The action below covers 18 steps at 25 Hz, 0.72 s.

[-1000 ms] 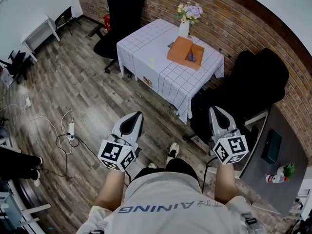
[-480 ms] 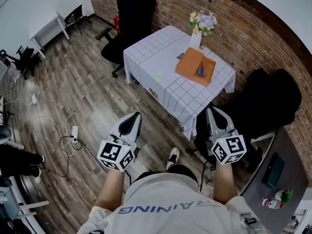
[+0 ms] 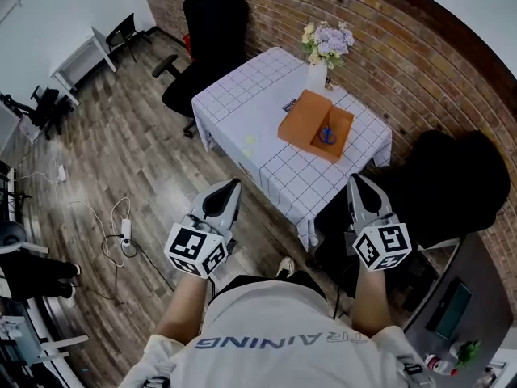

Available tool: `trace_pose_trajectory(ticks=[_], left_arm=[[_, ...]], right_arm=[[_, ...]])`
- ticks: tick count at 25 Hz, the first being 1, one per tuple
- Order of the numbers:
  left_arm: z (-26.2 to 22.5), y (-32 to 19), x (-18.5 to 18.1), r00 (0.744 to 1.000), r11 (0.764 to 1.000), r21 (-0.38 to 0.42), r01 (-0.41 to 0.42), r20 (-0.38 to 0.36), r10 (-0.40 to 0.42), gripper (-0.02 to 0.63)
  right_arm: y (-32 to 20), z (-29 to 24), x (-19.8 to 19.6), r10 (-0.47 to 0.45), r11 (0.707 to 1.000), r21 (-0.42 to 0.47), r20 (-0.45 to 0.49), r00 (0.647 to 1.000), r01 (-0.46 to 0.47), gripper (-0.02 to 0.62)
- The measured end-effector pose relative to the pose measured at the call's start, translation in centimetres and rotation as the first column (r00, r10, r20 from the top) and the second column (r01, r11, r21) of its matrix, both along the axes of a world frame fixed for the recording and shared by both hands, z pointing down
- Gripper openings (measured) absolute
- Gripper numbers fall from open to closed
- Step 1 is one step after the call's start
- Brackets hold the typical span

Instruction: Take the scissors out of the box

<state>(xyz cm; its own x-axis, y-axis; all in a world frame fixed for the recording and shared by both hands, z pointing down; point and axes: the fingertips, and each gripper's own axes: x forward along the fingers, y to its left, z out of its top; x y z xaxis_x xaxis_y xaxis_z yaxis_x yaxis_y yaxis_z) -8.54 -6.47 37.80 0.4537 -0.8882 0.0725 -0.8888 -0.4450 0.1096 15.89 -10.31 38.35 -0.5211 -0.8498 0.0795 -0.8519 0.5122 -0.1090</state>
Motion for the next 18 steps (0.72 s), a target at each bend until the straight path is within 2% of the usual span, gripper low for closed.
trace_pose_trajectory(ticks=[8,14,18], left_arm=[[0.1,-6.8,5.3,0.997,0.997,-0.009,-0.078,0.001,0.078,0.003],[1.0,-12.7,6.6,0.991,0.991,-0.029,-0.134,-0.012,0.134,0.002],[1.7,-17.5,6.8,0.979,0.979,-0.035,-0.201,-0.033,0.199,0.003]], right_arm=[[-6.2,0.8,4.1,0.039,0.999,-0.029,0.005,0.999,-0.039,0.014],[-10.7,2.3,6.1,0.103,0.992,-0.072,-0.008,0.995,-0.103,0.014],[-14.1,2.6,6.4,0.165,0.982,-0.086,-0.029,0.986,-0.167,0.015]])
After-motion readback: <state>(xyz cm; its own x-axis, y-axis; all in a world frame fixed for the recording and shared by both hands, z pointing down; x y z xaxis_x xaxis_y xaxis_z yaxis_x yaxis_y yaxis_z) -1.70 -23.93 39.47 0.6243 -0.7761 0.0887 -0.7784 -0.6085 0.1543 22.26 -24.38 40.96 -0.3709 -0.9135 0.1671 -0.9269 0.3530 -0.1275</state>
